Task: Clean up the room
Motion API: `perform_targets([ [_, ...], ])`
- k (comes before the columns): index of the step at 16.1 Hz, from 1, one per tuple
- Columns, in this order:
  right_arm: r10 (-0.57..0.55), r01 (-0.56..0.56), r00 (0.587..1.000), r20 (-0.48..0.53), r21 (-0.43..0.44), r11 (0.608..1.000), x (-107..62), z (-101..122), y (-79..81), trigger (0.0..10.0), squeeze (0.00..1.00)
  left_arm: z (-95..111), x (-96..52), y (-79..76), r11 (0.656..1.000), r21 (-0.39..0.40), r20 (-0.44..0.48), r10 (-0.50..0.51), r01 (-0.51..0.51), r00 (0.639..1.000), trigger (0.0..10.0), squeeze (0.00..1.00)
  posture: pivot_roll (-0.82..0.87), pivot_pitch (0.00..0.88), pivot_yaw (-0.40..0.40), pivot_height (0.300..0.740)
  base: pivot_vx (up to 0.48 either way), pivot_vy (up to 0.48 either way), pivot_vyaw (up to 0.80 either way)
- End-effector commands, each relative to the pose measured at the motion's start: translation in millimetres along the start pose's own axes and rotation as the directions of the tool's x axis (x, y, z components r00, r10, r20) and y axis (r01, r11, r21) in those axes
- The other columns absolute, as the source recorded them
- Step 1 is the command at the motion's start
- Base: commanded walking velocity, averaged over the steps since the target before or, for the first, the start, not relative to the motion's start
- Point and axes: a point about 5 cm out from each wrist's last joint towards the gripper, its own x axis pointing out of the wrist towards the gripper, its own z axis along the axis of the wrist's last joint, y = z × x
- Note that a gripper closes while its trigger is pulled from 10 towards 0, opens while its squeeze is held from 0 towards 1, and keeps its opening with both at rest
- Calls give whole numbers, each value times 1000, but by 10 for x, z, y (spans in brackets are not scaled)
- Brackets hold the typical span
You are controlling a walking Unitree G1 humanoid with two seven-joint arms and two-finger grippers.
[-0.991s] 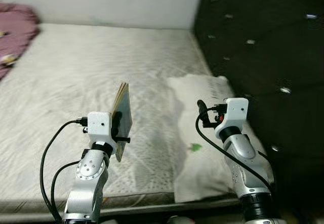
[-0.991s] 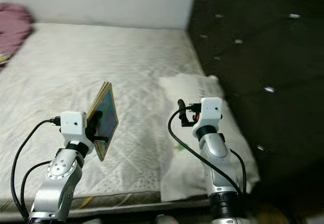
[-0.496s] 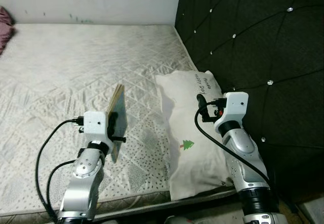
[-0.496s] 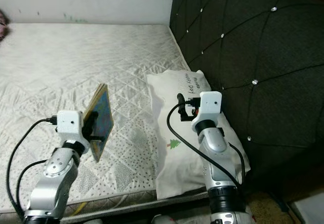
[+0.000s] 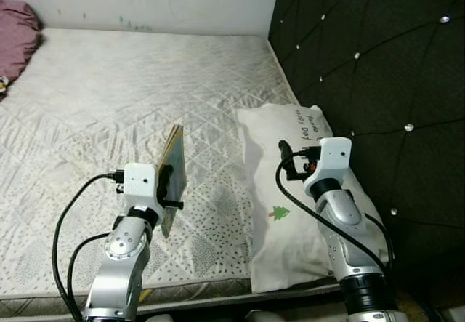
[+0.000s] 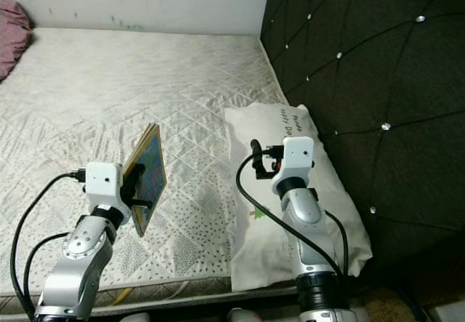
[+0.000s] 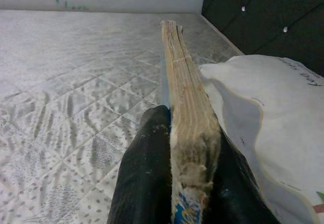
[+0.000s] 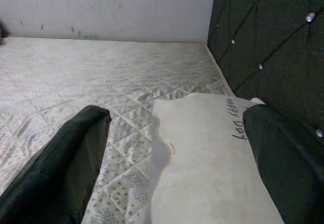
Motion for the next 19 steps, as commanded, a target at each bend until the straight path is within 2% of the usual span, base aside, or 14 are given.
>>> perform_targets([
  [1, -14, 14, 1000, -4, -11, 1000, 11, 3, -61, 10000, 0, 111, 27, -51, 1000, -1, 55, -26, 26, 998, 10000, 0, -36, 0, -56, 740, 0, 0, 0],
  [8, 1, -1, 1000, -7, -13, 1000, 10, -7, -30, 10000, 0, 86, 15, -47, 1000, -3, 49, -6, 6, 999, 10000, 0, -35, 0, -66, 740, 0, 0, 0],
  [11, -4, 4, 1000, -3, -15, 1000, 20, 1, -46, 10000, 0, 81, 23, -3, 999, 1, 52, 39, -39, 998, 10000, 0, -36, 0, -64, 740, 0, 0, 0],
  [16, 3, -3, 1000, -5, -5, 1000, 1, -6, -26, 10000, 0, 64, 21, -57, 1000, -27, 23, -3, 3, 1000, 10000, 0, -40, 0, -62, 740, 0, 0, 0],
  [19, 4, -4, 1000, -6, -7, 1000, -1, -7, -27, 10000, 0, 61, 25, -45, 1000, -30, 21, 3, -2, 1000, 10000, 0, -40, 0, -65, 715, 0, 0, 0],
])
